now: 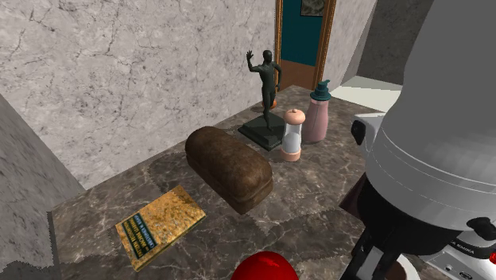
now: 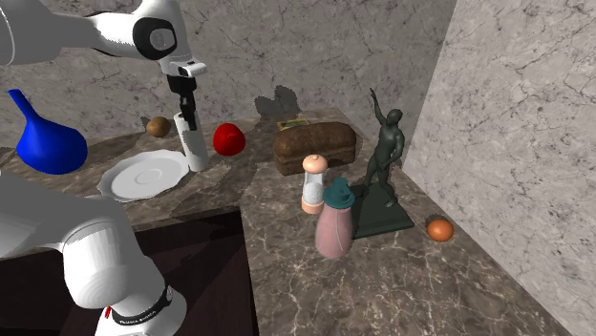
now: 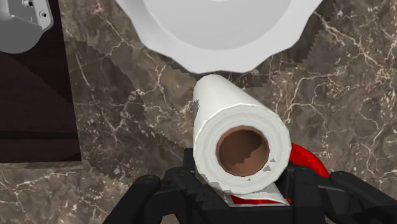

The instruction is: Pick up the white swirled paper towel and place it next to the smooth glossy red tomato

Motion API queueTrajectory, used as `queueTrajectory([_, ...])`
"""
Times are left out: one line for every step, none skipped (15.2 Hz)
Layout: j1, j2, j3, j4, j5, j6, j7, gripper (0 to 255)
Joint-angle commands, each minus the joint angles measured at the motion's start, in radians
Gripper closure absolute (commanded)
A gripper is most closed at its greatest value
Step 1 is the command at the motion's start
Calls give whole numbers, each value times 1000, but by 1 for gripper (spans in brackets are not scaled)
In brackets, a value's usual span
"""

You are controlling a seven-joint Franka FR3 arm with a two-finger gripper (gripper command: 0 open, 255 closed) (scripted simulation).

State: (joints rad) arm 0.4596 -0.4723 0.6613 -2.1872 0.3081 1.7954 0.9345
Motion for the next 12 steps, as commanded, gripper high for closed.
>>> queueTrajectory([0, 0, 0, 0, 0, 1, 0, 255])
queueTrajectory([0, 0, 0, 0, 0, 1, 0, 255])
queueTrajectory([0, 0, 0, 0, 0, 1, 0, 255])
queueTrajectory([0, 0, 0, 0, 0, 1, 0, 0])
queueTrajectory([0, 0, 0, 0, 0, 1, 0, 0])
queueTrajectory([0, 0, 0, 0, 0, 1, 0, 0])
queueTrajectory([0, 0, 0, 0, 0, 1, 0, 0])
queueTrajectory([0, 0, 0, 0, 0, 1, 0, 0])
queueTrajectory([0, 0, 0, 0, 0, 1, 0, 0])
queueTrajectory([-2, -1, -7, 31, -5, -32, 2, 0])
queueTrajectory([-4, 0, -15, 64, -9, -65, 3, 0])
queueTrajectory([-7, 2, -21, 98, -14, -98, 6, 0])
